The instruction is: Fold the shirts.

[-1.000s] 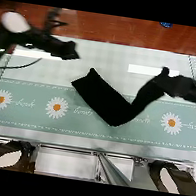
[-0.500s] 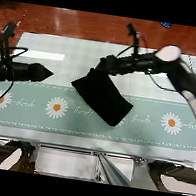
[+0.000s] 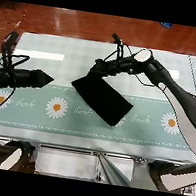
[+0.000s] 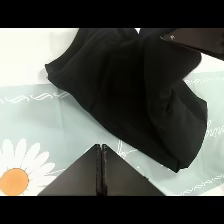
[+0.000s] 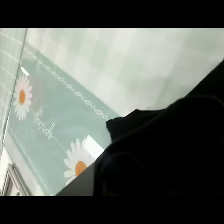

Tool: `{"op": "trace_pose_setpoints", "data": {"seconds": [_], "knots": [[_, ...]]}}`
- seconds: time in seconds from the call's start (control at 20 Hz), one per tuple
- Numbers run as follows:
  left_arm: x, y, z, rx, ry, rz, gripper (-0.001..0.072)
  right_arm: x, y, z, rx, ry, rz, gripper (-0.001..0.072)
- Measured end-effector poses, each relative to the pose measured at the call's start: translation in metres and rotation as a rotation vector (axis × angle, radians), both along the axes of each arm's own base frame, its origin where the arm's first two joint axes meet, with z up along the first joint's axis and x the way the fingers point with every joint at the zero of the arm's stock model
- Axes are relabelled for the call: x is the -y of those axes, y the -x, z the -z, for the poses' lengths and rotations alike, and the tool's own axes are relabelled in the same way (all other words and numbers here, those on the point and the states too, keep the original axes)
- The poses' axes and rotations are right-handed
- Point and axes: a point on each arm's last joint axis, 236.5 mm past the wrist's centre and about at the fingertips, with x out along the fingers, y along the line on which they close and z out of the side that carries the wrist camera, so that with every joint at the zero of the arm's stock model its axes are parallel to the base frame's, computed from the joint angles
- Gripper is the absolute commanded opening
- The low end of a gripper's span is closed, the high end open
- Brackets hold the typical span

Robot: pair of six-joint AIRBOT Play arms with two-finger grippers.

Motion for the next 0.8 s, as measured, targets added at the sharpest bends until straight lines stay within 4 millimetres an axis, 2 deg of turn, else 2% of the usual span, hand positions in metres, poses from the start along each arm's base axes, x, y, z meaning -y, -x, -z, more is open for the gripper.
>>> {"op": "trace_pose_setpoints", "data": {"seconds": [0.3, 0.35, 0.4, 0.55, 0.65, 0.7, 0.8], "knots": [[0.0, 0.005, 0.012, -0.03, 0.003, -0.002, 0.0026, 0.008, -0.024, 0.005, 0.026, 0.013, 0.09, 0.0024], [0.0, 0.005, 0.015, -0.035, 0.003, -0.003, 0.0026, 0.009, -0.027, 0.007, 0.03, 0.015, 0.102, 0.0186], [0.0, 0.006, 0.018, -0.039, 0.003, -0.006, 0.0026, 0.009, -0.03, 0.01, 0.03, 0.017, 0.114, 0.0433], [-0.003, 0.002, 0.02, -0.027, 0.001, -0.021, 0.0026, 0.008, -0.034, 0.015, 0.023, 0.018, 0.136, 0.0414], [-0.016, -0.013, 0.012, 0.036, -0.024, -0.056, 0.0026, 0.012, -0.034, 0.011, 0.014, 0.015, 0.135, 0.0413], [-0.027, -0.024, 0.0, 0.082, -0.028, -0.099, 0.0026, 0.021, -0.036, 0.003, 0.018, 0.013, 0.14, 0.0413], [-0.046, -0.039, -0.025, 0.142, -0.025, -0.163, 0.0026, 0.051, -0.039, -0.018, 0.033, 0.029, 0.15, 0.0413]]}}
